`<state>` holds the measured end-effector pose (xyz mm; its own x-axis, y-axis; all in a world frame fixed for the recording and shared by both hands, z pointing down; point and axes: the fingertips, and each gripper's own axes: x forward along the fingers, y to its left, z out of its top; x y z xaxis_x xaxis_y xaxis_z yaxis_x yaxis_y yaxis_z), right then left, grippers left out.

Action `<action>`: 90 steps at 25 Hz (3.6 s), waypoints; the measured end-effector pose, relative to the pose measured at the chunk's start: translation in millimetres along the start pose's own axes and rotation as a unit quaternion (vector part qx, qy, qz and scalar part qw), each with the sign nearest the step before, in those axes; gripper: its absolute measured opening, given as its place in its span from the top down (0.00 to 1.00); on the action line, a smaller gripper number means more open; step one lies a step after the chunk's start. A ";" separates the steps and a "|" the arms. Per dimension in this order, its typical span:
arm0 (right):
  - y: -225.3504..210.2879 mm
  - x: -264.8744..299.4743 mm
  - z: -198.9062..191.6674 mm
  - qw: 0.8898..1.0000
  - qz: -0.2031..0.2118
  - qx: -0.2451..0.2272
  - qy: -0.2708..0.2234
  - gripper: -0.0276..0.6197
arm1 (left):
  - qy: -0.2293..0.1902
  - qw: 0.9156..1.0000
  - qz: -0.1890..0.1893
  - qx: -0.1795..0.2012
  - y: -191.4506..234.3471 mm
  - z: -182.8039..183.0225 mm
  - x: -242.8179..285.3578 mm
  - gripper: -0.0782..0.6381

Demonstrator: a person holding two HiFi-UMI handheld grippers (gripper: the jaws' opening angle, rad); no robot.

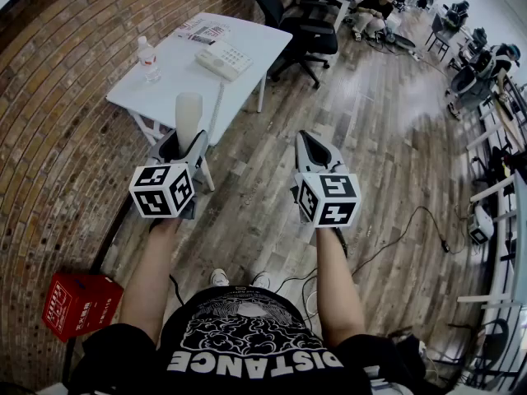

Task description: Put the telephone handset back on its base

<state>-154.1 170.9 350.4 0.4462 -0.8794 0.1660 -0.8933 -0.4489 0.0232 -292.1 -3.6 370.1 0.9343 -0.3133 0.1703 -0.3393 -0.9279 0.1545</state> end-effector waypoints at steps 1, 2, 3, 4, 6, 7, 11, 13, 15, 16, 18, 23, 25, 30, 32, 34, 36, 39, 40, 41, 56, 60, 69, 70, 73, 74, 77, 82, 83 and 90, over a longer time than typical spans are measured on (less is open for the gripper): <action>-2.2 0.8 -0.7 1.000 0.002 0.000 0.001 0.96 | 0.000 1.000 0.001 0.000 -1.8 0.0 2.1 0.59; -4.7 1.5 -1.6 1.000 0.004 0.000 0.002 0.96 | 0.000 1.000 0.002 0.000 -3.7 -0.2 4.2 0.59; -7.7 1.9 -2.5 1.000 0.006 0.001 0.003 0.96 | 0.001 1.000 0.004 -0.001 -6.0 -0.6 6.4 0.59; -11.3 2.0 -3.3 1.000 0.007 0.001 0.003 0.96 | 0.002 1.000 0.005 -0.001 -8.6 -1.1 8.8 0.59; -19.1 1.6 -4.9 1.000 0.011 0.002 0.004 0.96 | 0.003 1.000 0.009 -0.001 -14.6 -2.7 13.8 0.59; -22.6 1.4 -5.6 1.000 0.015 0.002 0.004 0.96 | 0.004 1.000 0.012 -0.001 -17.4 -3.5 16.2 0.59; -35.0 4.4 -8.1 0.999 0.032 0.000 0.004 0.96 | 0.003 1.000 0.024 -0.002 -27.0 -4.4 26.8 0.59; -40.5 7.3 -9.7 0.999 0.038 -0.001 0.004 0.96 | 0.002 1.000 0.027 -0.003 -30.6 -4.3 32.7 0.59; -46.5 10.8 -12.1 0.999 0.043 0.000 0.007 0.96 | 0.002 0.999 0.031 -0.005 -33.3 -4.7 39.3 0.59; -50.1 13.1 -12.8 0.999 0.046 0.000 0.007 0.96 | 0.002 0.999 0.033 -0.006 -34.4 -4.4 43.4 0.59; -57.8 19.7 -13.7 0.999 0.049 0.001 0.007 0.96 | 0.002 0.999 0.035 -0.006 -35.7 -3.6 53.6 0.59; -74.5 49.3 -16.0 0.998 0.054 0.005 0.010 0.96 | 0.008 0.999 0.038 -0.006 -28.2 -4.0 85.7 0.59; -79.5 67.2 -17.1 0.998 0.055 0.004 0.012 0.96 | 0.010 0.999 0.040 -0.009 -19.0 -4.3 102.1 0.59; -92.2 125.6 -17.8 0.998 0.057 0.001 0.021 0.96 | 0.010 0.999 0.040 -0.018 14.2 -1.8 154.3 0.59; -98.5 152.7 -14.8 0.998 0.055 0.000 0.026 0.96 | 0.013 0.999 0.040 -0.024 29.1 1.9 177.8 0.59; -103.2 181.2 -9.6 0.998 0.054 -0.001 0.030 0.96 | 0.017 0.999 0.037 -0.026 44.4 6.9 200.0 0.59; -105.7 209.6 -2.6 0.998 0.053 -0.001 0.033 0.96 | 0.022 0.999 0.035 -0.028 60.7 12.3 220.7 0.59; -108.4 248.8 8.4 0.998 0.053 -0.004 0.037 0.96 | 0.028 0.999 0.034 -0.030 83.8 21.4 249.8 0.59; -109.0 260.5 11.3 0.998 0.053 -0.005 0.038 0.96 | 0.029 0.998 0.034 -0.031 91.0 23.8 258.2 0.59; -109.5 271.2 13.9 0.998 0.053 -0.005 0.040 0.96 | 0.031 0.998 0.034 -0.032 97.8 25.7 265.6 0.59; -102.7 354.4 23.7 0.997 0.060 -0.011 0.051 0.96 | 0.041 0.997 0.038 -0.052 157.2 28.2 318.0 0.59; -101.7 369.0 21.6 0.997 0.063 -0.011 0.053 0.96 | 0.043 0.997 0.042 -0.056 167.6 25.2 327.0 0.59; -122.7 405.8 26.3 0.996 0.073 -0.012 0.048 0.96 | 0.050 0.995 0.057 -0.059 179.2 21.7 359.7 0.59; -126.4 411.6 26.6 0.996 0.076 -0.011 0.046 0.96 | 0.051 0.995 0.061 -0.058 180.7 21.4 364.1 0.59; -136.2 433.4 27.5 0.995 0.089 -0.011 0.042 0.96 | 0.053 0.994 0.078 -0.059 187.8 18.6 377.1 0.59; -139.6 441.6 27.9 0.994 0.096 -0.012 0.041 0.96 | 0.054 0.993 0.086 -0.060 190.1 17.3 381.6 0.59; -153.8 465.4 29.6 0.993 0.115 -0.013 0.039 0.96 | 0.057 0.991 0.108 -0.063 193.7 14.9 397.7 0.59; -175.7 508.3 33.3 0.985 0.166 -0.024 0.041 0.96 | 0.056 0.982 0.163 -0.076 197.1 12.3 420.8 0.59; -180.0 516.7 33.9 0.983 0.178 -0.027 0.043 0.96 | 0.055 0.980 0.175 -0.081 196.4 11.2 424.9 0.59; -190.8 571.1 39.8 0.966 0.251 -0.040 0.051 0.96 | 0.062 0.962 0.244 -0.105 194.3 4.0 446.5 0.59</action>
<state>273.3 -252.0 401.6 -0.0478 -0.9612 0.2715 -0.9989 0.0466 -0.0106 59.5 -324.6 472.2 0.6422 -0.6628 0.3851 -0.7611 -0.6110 0.2176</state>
